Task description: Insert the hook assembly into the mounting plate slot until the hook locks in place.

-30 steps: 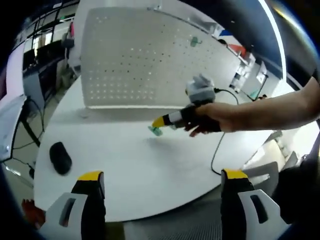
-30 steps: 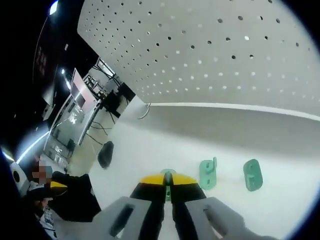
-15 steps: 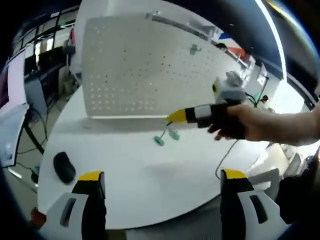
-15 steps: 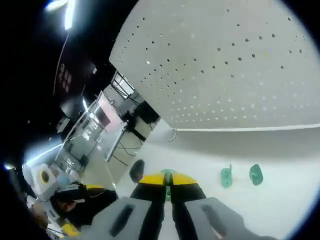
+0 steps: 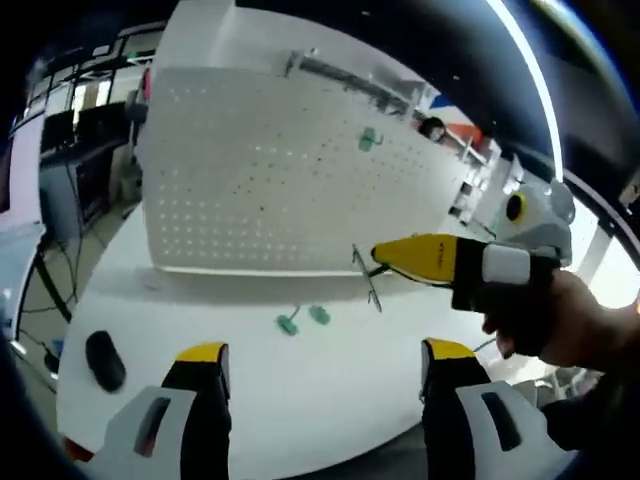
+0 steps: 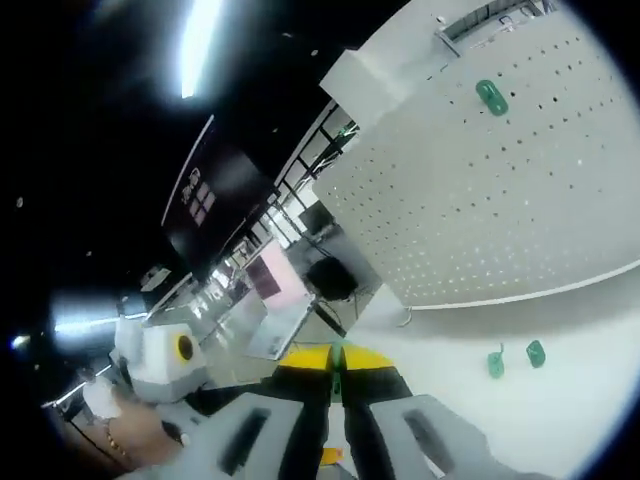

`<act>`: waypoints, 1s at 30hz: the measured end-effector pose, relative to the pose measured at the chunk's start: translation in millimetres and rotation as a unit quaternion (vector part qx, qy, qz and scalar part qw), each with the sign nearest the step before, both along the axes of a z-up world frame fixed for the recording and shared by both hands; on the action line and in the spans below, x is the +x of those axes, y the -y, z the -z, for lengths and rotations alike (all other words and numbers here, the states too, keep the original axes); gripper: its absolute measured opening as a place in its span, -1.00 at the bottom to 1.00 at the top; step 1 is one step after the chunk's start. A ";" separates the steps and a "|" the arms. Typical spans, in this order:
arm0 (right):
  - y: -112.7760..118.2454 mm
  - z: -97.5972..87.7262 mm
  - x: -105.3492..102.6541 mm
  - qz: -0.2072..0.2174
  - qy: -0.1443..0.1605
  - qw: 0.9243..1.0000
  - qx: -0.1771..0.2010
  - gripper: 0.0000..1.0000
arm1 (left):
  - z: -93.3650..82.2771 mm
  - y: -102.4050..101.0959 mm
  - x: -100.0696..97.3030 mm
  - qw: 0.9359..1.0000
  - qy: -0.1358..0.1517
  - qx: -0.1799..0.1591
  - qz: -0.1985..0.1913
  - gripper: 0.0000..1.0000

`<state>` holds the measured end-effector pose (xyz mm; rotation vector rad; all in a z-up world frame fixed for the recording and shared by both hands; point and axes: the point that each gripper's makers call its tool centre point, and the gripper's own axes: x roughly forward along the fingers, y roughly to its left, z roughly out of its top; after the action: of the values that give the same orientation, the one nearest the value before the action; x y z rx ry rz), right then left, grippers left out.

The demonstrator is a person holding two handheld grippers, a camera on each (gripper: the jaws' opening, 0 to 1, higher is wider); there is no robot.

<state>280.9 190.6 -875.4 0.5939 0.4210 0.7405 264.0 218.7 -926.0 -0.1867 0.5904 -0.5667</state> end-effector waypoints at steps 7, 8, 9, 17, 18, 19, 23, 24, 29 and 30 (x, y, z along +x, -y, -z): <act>-7.7 -16.5 -12.2 -0.009 0.043 0.999 -0.011 -1.00 | -20.8 6.3 -3.6 0.999 0.029 -0.012 0.014 0.26; -9.3 -17.8 -13.2 -0.012 0.049 0.999 -0.011 -1.00 | -23.3 6.0 -4.0 0.999 0.029 -0.016 0.013 0.21; -11.1 -18.2 -14.4 -0.014 0.055 0.998 -0.016 -1.00 | -25.4 5.5 -3.4 0.999 0.032 -0.021 0.010 0.17; -15.3 -32.6 -24.0 -0.016 0.098 0.995 -0.033 -1.00 | -43.7 18.0 -11.4 0.996 0.046 -0.063 0.048 -0.58; -15.3 -34.5 -25.2 -0.014 0.102 0.994 -0.035 -1.00 | -45.4 18.9 -11.4 0.996 0.044 -0.070 0.046 -0.59; -15.9 -36.4 -26.4 -0.014 0.107 0.994 -0.035 -1.00 | -46.0 19.6 -11.3 0.995 0.043 -0.075 0.044 -0.57; -18.3 -39.9 -29.6 -0.018 0.121 0.992 -0.038 -1.00 | -47.8 23.6 -13.2 0.994 0.036 -0.089 0.049 -0.70; -18.6 -40.5 -29.6 -0.017 0.125 0.991 -0.039 -1.00 | -49.0 24.2 -13.3 0.994 0.038 -0.091 0.051 -0.75; -19.1 -39.5 -29.4 -0.018 0.123 0.991 -0.039 -1.00 | -52.7 21.7 -10.1 0.994 0.038 -0.096 0.045 -0.85; -19.1 -40.1 -29.4 -0.018 0.124 0.991 -0.039 -1.00 | -53.4 22.3 -10.6 0.993 0.037 -0.098 0.048 -0.88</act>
<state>251.5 209.8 -835.3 0.4162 0.2298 0.8175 253.4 196.4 -872.5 -0.3223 0.4725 -0.7220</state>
